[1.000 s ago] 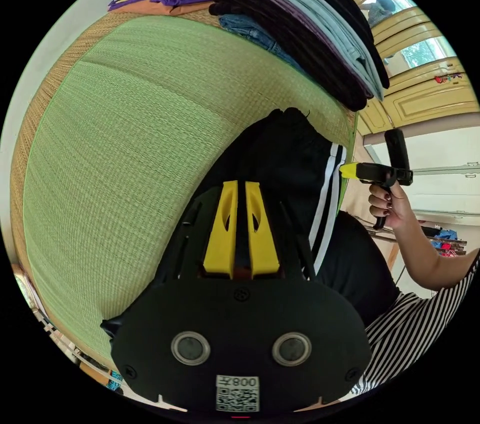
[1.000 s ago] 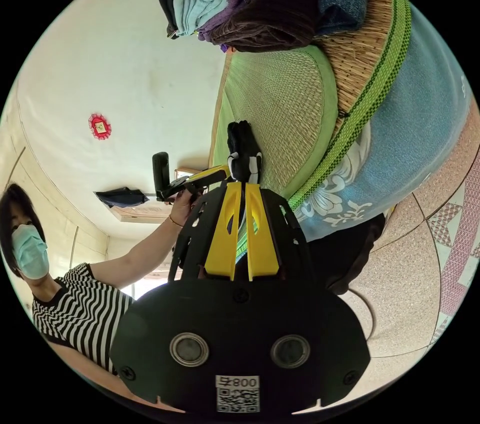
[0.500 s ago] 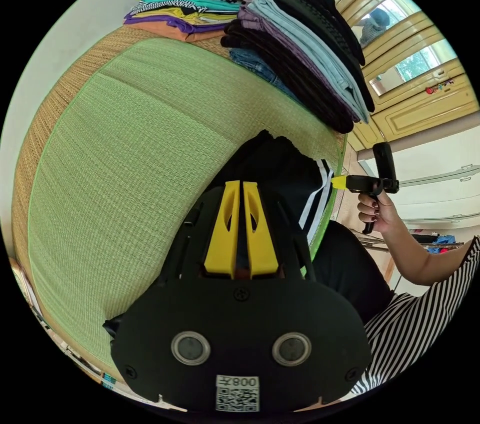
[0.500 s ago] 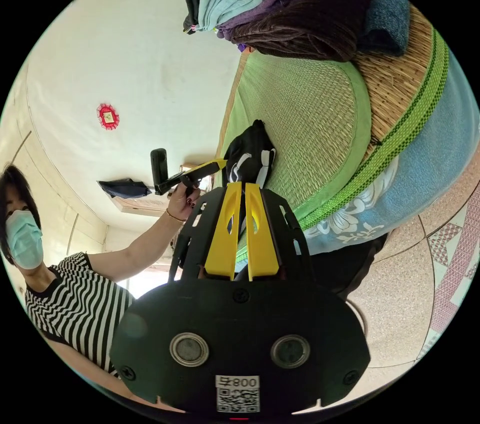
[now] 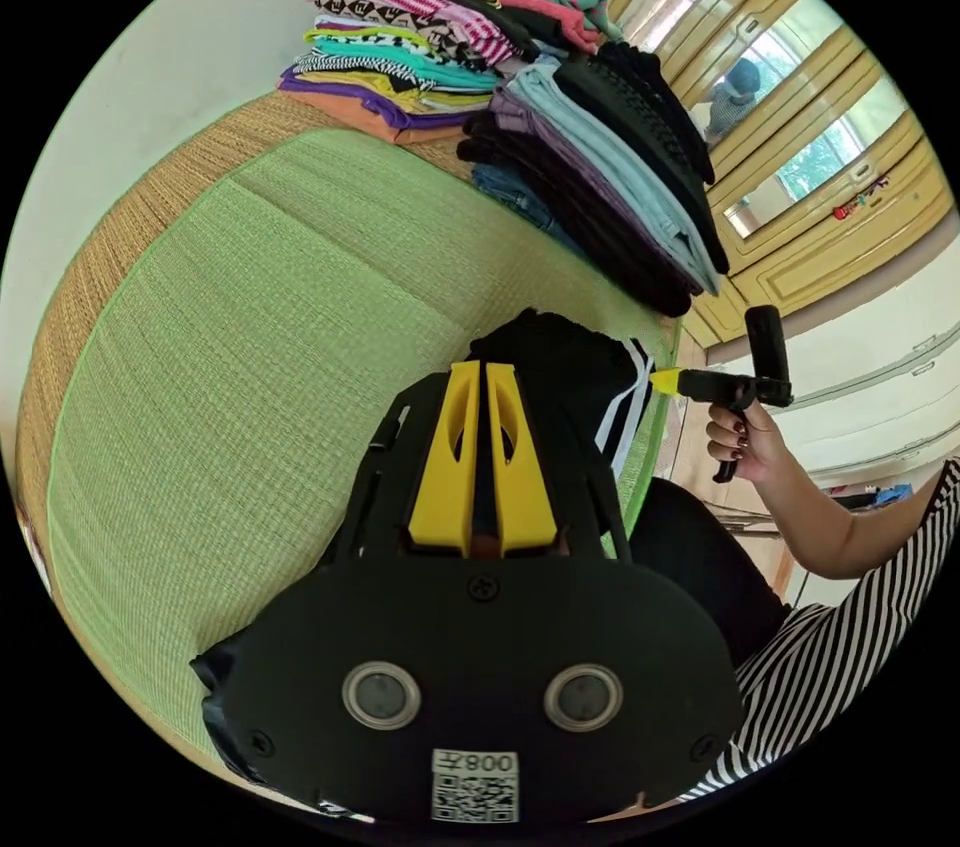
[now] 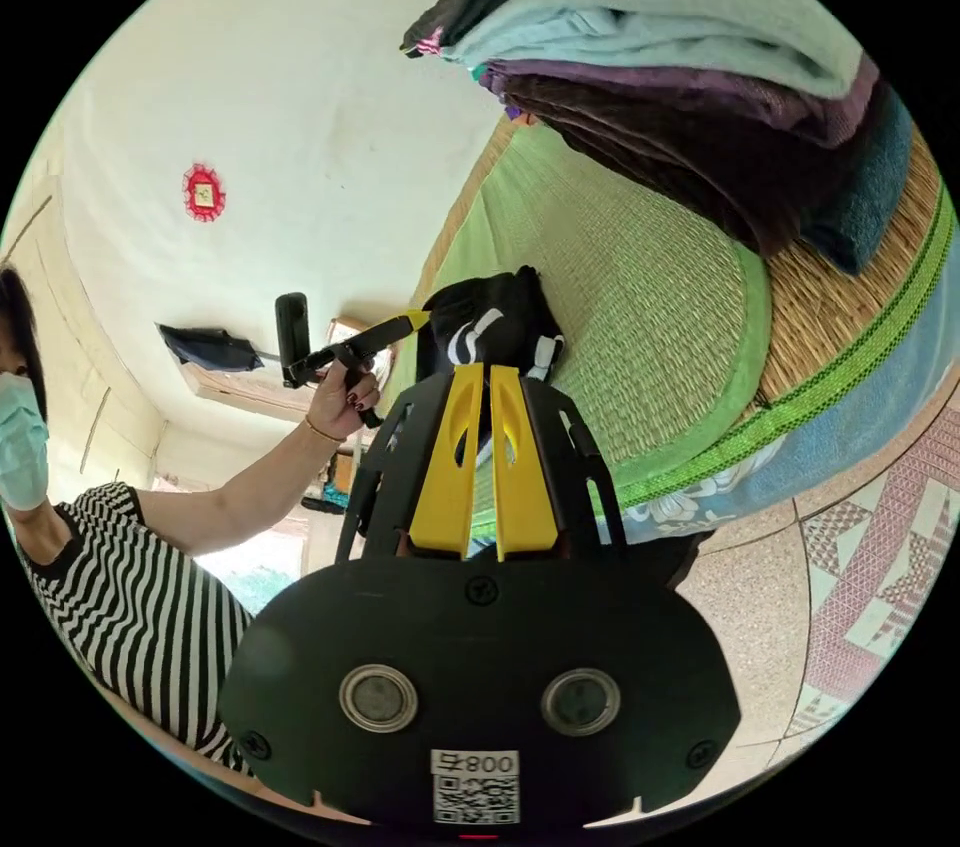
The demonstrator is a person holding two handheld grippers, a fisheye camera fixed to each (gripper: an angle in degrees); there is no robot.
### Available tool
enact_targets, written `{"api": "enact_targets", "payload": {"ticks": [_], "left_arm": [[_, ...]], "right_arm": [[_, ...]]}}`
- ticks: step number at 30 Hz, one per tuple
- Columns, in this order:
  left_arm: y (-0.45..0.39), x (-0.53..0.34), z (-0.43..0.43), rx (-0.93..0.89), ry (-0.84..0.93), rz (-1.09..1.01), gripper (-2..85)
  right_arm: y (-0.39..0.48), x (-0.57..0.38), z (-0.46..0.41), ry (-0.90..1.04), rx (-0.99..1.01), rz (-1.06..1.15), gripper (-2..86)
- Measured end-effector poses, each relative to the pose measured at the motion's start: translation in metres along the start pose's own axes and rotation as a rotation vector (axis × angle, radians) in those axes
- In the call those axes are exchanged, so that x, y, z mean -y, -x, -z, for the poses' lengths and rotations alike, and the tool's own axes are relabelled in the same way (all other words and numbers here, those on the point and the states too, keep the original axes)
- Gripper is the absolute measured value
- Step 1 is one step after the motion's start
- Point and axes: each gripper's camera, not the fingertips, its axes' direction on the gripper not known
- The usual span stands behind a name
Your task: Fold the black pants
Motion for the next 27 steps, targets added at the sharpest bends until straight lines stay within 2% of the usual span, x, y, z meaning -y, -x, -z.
{"api": "enact_targets", "payload": {"ticks": [3, 9, 12, 16, 20, 24, 27], "left_arm": [[0.007, -0.005, -0.015, 0.021, 0.082, 0.015, 1.8], [0.017, -0.025, -0.003, -0.034, 0.042, 0.005, 3.8], [0.025, -0.040, 0.008, -0.061, -0.006, 0.010, 4.6], [0.037, -0.067, 0.026, -0.068, -0.064, 0.033, 4.8], [0.054, -0.106, 0.049, -0.042, -0.103, 0.084, 4.5], [0.081, -0.160, 0.073, 0.056, -0.123, 0.175, 3.5], [0.113, -0.214, 0.084, 0.165, -0.086, 0.302, 2.8]], "right_arm": [[-0.007, -0.004, -0.018, 0.019, 0.019, -0.051, 0.9], [0.022, -0.009, -0.023, -0.061, -0.090, -0.035, 0.3], [0.058, -0.005, -0.032, -0.109, -0.120, 0.051, 0.1], [0.120, 0.024, -0.103, 0.019, -0.229, 0.237, 0.0], [0.130, 0.047, -0.205, 0.209, -0.590, 0.312, 0.0], [0.139, 0.049, -0.223, 0.176, -0.651, 0.344, 0.0], [0.136, 0.050, -0.230, 0.174, -0.623, 0.342, 0.0]]}}
